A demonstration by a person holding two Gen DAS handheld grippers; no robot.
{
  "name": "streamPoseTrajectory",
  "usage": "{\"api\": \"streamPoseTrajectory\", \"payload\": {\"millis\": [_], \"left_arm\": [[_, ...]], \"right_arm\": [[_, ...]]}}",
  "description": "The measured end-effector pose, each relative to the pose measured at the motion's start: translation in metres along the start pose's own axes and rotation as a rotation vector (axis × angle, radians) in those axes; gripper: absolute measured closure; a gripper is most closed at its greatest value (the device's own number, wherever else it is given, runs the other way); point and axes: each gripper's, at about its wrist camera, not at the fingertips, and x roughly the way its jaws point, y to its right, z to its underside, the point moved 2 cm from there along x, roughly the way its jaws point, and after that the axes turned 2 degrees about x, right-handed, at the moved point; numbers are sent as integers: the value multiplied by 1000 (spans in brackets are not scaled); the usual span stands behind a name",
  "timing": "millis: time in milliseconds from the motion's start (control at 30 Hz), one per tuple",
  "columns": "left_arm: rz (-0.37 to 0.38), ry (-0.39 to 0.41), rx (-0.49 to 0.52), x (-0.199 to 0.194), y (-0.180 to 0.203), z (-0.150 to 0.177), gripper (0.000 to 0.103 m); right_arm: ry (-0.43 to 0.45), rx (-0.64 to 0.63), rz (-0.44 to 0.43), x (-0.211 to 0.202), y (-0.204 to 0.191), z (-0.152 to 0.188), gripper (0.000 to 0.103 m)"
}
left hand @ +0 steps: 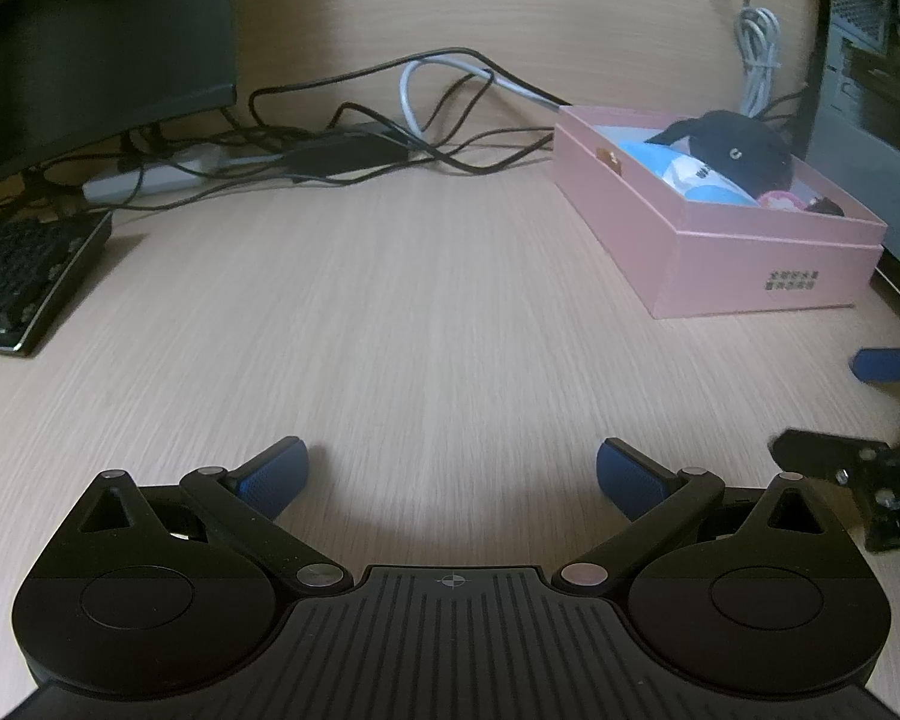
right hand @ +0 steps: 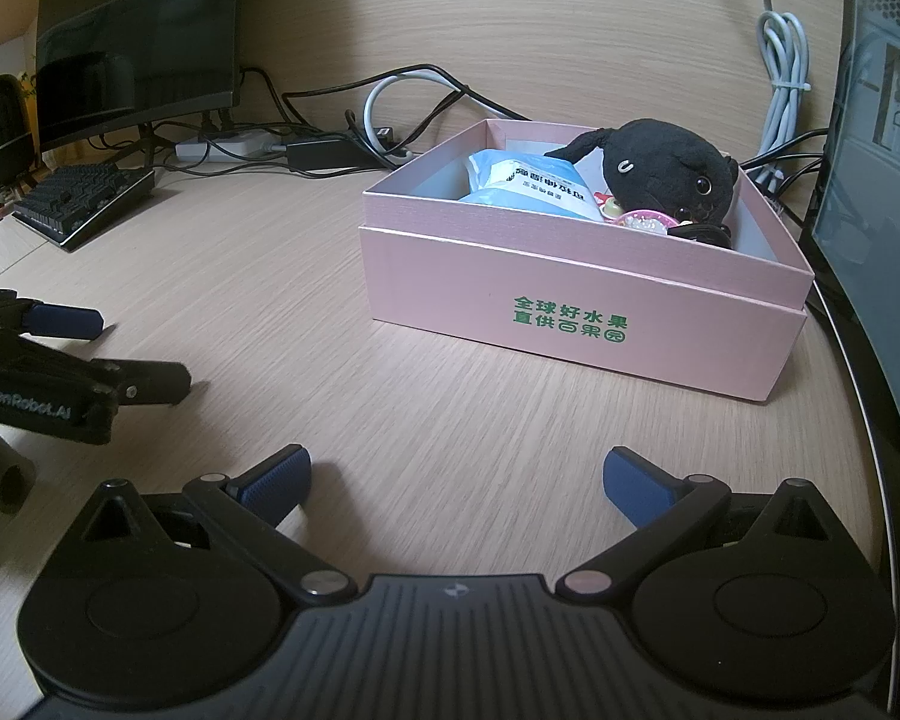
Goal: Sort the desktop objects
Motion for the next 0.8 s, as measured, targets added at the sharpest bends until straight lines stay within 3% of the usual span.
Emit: {"api": "streamPoseTrajectory", "payload": {"millis": [800], "left_arm": [[5, 3, 8, -2, 0, 1, 0]], "right_arm": [[0, 0, 0, 2, 0, 0, 0]]}}
